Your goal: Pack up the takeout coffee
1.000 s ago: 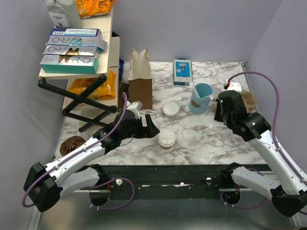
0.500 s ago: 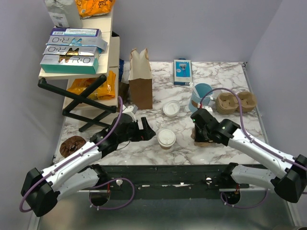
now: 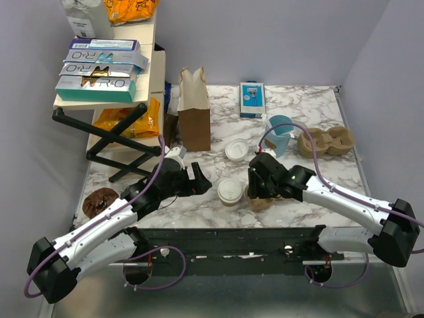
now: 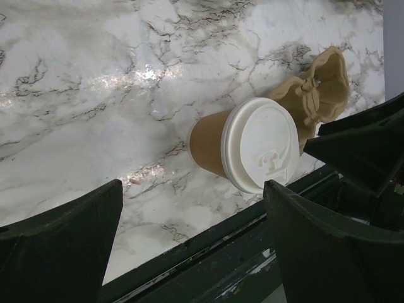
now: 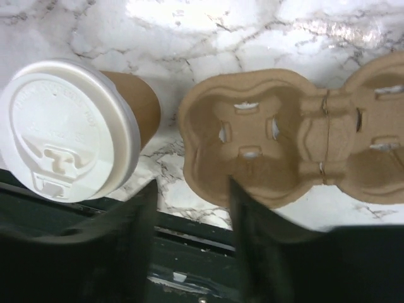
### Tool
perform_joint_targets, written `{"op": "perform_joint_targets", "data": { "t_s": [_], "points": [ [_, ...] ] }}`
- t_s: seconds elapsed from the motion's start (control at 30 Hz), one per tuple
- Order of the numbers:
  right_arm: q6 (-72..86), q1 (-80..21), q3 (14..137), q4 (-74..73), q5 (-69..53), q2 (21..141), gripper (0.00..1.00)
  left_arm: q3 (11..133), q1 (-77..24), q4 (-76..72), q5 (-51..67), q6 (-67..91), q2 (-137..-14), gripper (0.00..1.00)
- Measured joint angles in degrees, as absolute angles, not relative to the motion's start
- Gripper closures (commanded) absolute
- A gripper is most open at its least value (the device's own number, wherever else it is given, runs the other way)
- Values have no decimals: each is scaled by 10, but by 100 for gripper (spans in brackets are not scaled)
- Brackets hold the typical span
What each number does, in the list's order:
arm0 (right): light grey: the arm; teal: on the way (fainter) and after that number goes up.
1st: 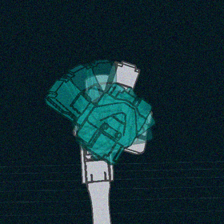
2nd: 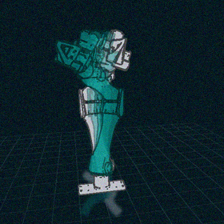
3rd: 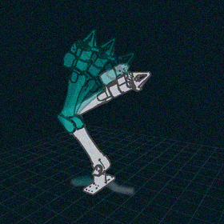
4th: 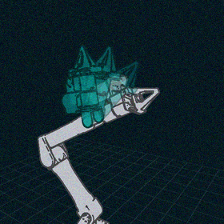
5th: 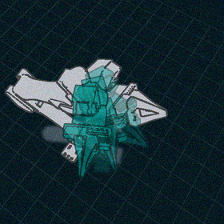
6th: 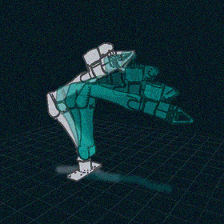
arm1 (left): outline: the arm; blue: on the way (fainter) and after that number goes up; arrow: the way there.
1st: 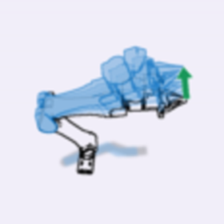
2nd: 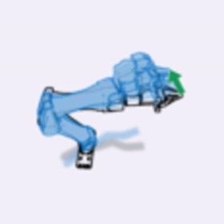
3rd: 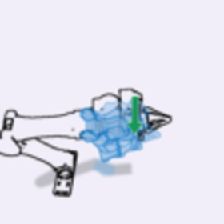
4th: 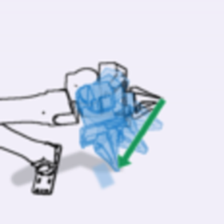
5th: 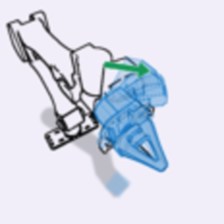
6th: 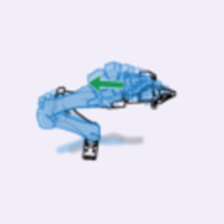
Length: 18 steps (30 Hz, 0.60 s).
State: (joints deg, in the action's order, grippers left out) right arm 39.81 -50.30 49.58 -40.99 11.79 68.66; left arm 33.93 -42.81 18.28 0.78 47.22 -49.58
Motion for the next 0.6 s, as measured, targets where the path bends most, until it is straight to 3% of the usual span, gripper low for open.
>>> {"op": "perform_joint_targets", "data": {
  "t_s": [0.1, 0.17, 0.4, 0.6],
  "points": [
    [365, -503, 496, -395, 121, 673, 11, 339, -428, 189, 4, 472, -491, 1],
    [341, -503, 497, -384, 124, 656, 5, 339, -428, 192, 3, 472, -489, 1],
    [285, -503, 525, -345, 147, 608, 0, 347, -428, 213, -9, 472, -488, 1],
    [256, -503, 531, -309, 160, 592, 0, 436, -428, 281, -65, 466, -486, 1]
  ]
}}
